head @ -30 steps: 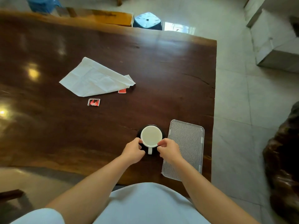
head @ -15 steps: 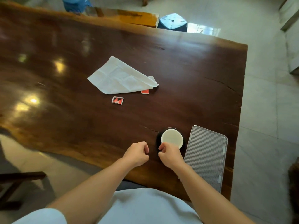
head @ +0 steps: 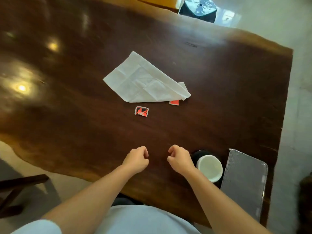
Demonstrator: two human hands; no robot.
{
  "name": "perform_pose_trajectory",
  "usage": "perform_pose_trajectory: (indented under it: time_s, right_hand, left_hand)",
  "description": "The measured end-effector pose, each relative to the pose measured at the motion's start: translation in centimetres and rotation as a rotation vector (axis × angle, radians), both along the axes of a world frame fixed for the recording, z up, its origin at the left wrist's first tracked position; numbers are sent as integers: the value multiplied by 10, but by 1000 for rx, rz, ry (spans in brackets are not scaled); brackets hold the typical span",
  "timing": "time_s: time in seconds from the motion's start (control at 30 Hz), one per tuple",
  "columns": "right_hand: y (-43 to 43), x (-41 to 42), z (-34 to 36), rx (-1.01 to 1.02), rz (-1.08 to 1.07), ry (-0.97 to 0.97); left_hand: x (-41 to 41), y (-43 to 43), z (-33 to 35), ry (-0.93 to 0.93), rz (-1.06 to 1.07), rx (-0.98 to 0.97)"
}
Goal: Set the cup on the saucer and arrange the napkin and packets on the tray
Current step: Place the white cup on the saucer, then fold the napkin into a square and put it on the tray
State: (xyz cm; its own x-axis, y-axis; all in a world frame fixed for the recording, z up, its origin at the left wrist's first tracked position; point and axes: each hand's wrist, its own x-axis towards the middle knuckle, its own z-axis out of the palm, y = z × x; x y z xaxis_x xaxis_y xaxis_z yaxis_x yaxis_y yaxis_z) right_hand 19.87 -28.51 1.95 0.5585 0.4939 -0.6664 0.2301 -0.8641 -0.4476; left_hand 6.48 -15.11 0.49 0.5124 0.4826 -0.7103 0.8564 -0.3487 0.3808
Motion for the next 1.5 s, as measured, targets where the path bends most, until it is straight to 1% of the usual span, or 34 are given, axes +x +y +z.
perform_pose_trajectory:
  time_s: [0.2, 0.37, 0.47, 0.6, 0.67, 0.7, 0.77, 0.83, 0.9, 0.97, 1.03, 1.17, 1.23, 1.33, 1.43, 1.5]
  right_hand:
    - [83, 17, -11, -9, -127, 23]
    - [130, 48, -15, -18, -186, -2]
    - [150, 79, -17, -17, -212, -76]
    - [168, 124, -25, 37, -309, -189]
    - [173, 145, -33, 59, -352, -260]
    - [175, 154, -37, 40, -361, -290]
    - [175, 165, -42, -39, -316, -294]
    - [175, 175, -49, -119, -225, -303]
    - [175, 180, -59, -170, -159, -341]
    - [177, 181, -66, -190, -149, -391]
    - [178, 183, -69, -156, -197, -421]
    - [175, 188, -66, -73, -332, -389]
    - [172, 189, -60, -34, -337, -380]
    - [165, 186, -43, 101, -339, -356]
    - [157, 178, -15, 229, -351, -310]
    - [152, 167, 11, 303, -310, -287]
  left_hand:
    - [27, 100, -12, -19, -3, -16]
    - [57, 164, -24, -76, 48, -17]
    - [80, 183, -33, -161, 45, -6]
    - [115, 183, -42, -281, 23, 46]
    - [130, 180, -45, -324, -7, 79]
    - [138, 179, -46, -332, -42, 97]
    - [148, 178, -47, -301, -138, 124]
    - [158, 180, -51, -206, -279, 165]
    - [161, 185, -58, -110, -456, 272]
    - [159, 189, -63, -64, -580, 337]
    - [159, 191, -66, -38, -639, 347]
    - [163, 193, -63, 8, -667, 329]
    - [165, 191, -58, 32, -665, 312]
    - [171, 189, -46, 95, -644, 259]
    - [176, 190, -36, 190, -567, 141]
    - [173, 190, -22, 181, -455, 63]
